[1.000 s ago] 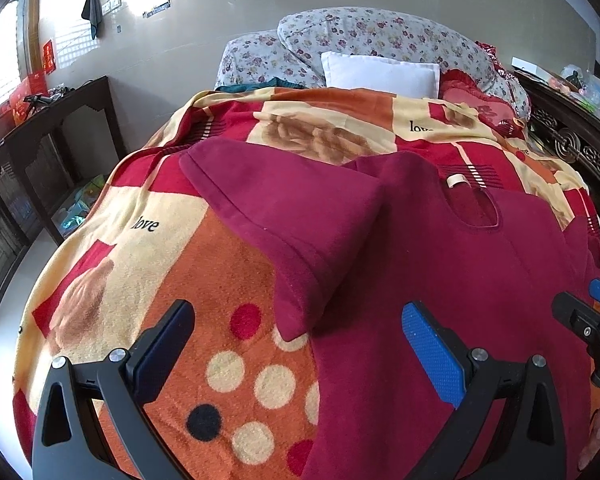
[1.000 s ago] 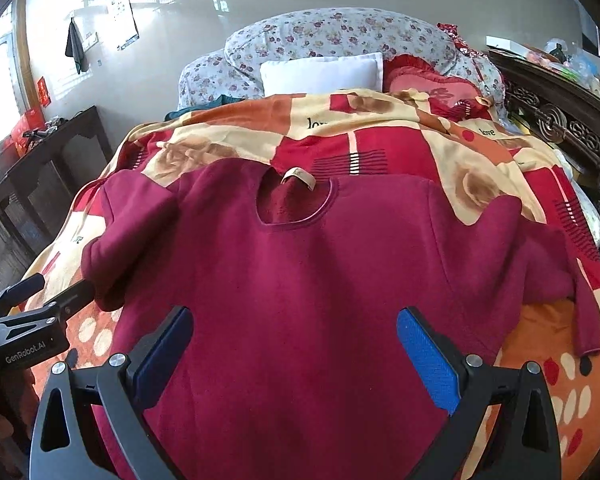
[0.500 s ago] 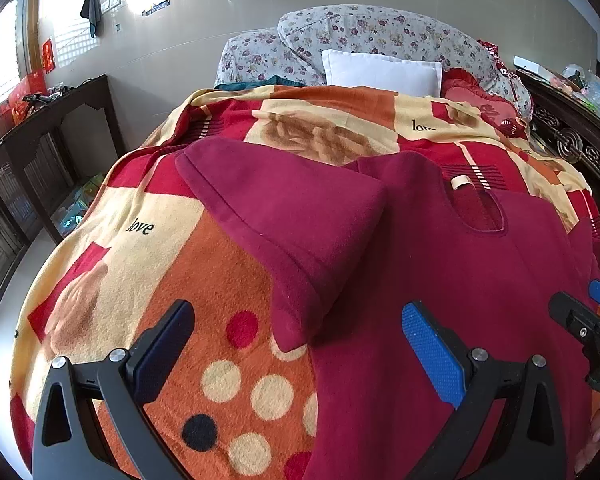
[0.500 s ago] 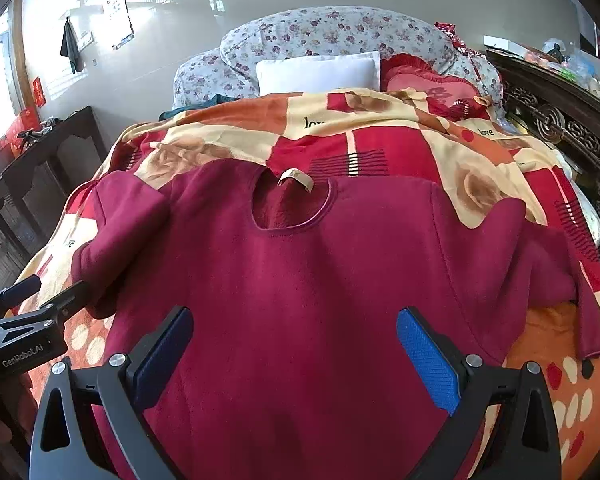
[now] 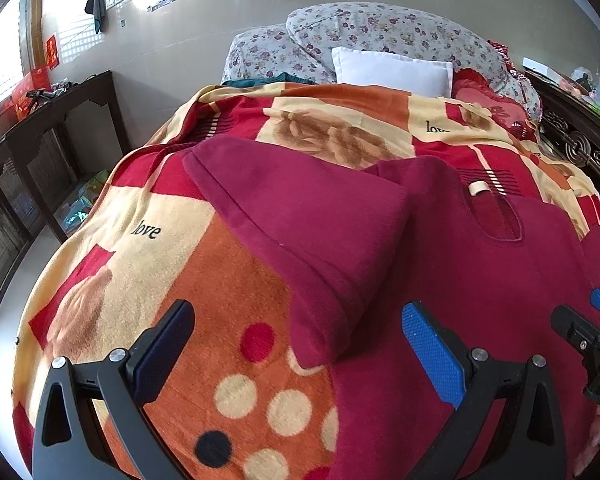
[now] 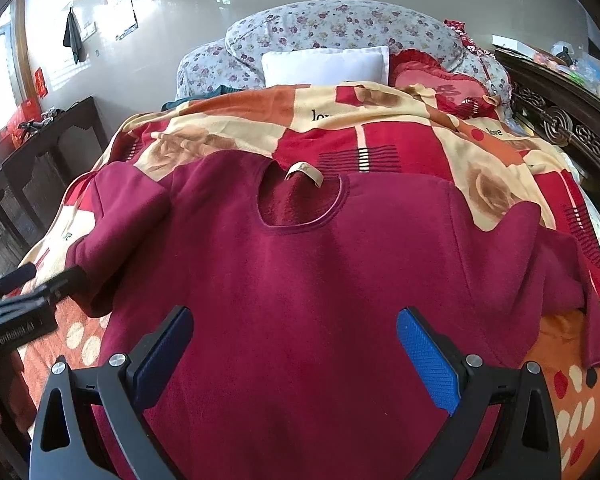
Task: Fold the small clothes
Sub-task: 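Move the left tool over the maroon sweatshirt's sleeve, then close the left tool on the sleeve and lift it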
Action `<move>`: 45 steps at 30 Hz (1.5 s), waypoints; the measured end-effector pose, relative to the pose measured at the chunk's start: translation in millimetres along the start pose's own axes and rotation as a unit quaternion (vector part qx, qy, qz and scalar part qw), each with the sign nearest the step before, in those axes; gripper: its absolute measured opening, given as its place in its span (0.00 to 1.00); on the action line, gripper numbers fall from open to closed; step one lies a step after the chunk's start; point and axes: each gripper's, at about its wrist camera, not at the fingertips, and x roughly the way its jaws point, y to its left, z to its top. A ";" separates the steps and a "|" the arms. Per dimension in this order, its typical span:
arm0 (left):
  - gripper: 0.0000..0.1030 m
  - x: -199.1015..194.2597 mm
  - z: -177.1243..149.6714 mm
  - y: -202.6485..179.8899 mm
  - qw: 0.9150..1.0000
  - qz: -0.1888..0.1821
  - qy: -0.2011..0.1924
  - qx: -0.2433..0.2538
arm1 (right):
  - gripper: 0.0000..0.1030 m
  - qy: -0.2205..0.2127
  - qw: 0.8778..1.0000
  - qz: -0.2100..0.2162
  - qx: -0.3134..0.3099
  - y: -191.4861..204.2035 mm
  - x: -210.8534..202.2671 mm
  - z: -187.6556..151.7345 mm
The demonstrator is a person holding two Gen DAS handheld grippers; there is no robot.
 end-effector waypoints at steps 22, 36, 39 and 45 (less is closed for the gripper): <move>0.95 147.3 100.4 146.9 0.978 -0.006 0.033 -0.205 | 1.00 0.037 0.999 0.027 -0.023 9.7 33.7 -6.3; 0.08 28.5 138.2 74.4 0.982 -0.129 -0.045 -0.131 | 1.00 0.006 0.999 0.039 0.025 -27.0 1.6 -1.6; 0.08 -34.0 146.4 25.3 0.979 -0.172 -0.079 -0.080 | 1.00 -0.010 0.998 0.034 0.048 -47.3 -15.4 -0.8; 0.08 -93.6 130.9 -79.9 0.958 -0.275 -0.079 0.007 | 1.00 -0.021 0.996 0.018 0.091 -94.8 -40.9 -8.5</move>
